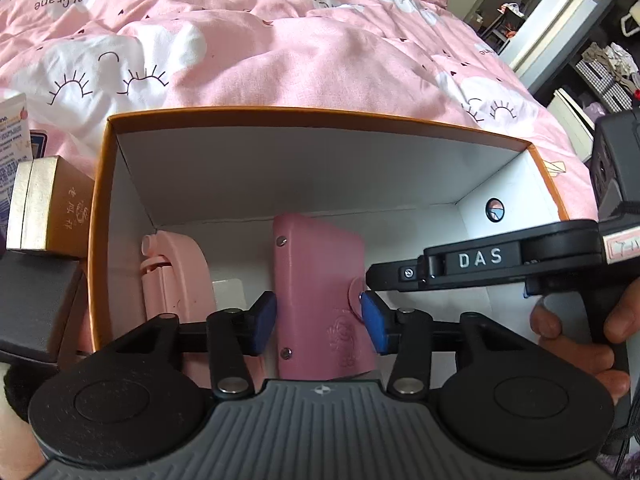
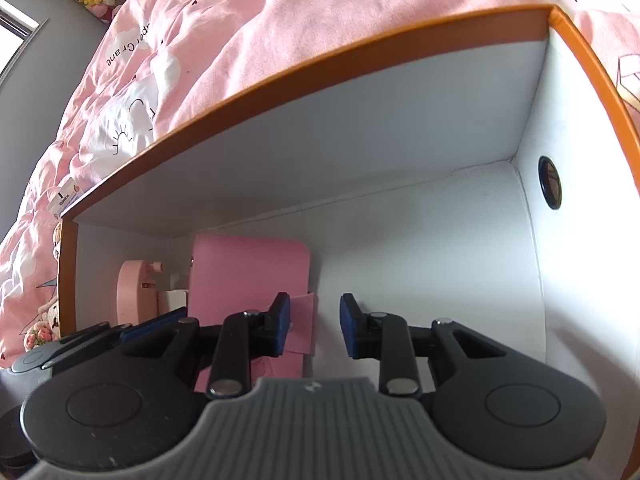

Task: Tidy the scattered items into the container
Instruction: 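Lower the pink wallet into the orange box and open the left gripper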

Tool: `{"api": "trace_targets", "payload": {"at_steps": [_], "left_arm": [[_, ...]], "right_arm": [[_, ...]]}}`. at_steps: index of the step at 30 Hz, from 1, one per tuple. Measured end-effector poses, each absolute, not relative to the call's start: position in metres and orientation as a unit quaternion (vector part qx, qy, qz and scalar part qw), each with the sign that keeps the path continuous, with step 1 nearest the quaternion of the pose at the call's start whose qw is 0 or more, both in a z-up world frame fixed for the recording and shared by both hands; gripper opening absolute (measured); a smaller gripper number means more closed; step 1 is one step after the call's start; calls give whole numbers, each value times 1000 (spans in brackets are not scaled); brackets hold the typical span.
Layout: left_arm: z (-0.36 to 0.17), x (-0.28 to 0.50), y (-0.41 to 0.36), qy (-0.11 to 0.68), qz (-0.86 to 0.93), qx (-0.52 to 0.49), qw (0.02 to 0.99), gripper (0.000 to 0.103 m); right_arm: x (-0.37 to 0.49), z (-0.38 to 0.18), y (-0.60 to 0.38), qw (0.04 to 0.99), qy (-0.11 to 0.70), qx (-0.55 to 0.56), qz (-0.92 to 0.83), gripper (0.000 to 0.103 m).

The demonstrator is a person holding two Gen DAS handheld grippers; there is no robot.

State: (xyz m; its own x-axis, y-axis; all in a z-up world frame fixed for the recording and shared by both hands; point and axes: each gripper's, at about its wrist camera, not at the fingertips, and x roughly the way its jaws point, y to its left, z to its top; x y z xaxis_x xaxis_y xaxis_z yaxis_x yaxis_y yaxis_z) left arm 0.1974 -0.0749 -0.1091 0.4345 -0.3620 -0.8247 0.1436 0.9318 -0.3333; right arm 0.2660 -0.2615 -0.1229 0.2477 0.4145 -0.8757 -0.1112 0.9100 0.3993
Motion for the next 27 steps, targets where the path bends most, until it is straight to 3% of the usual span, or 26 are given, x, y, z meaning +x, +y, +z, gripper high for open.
{"api": "trace_targets", "payload": {"at_steps": [14,27], "left_arm": [[-71,194,-53,483,-168,-99,854,49],[-72,195,-42,485,-154,-104,855,49]], "right_arm": [[269,-127,-247,776,588,112,197,32],[266,-126,-228,784,576,60,223,29]]}}
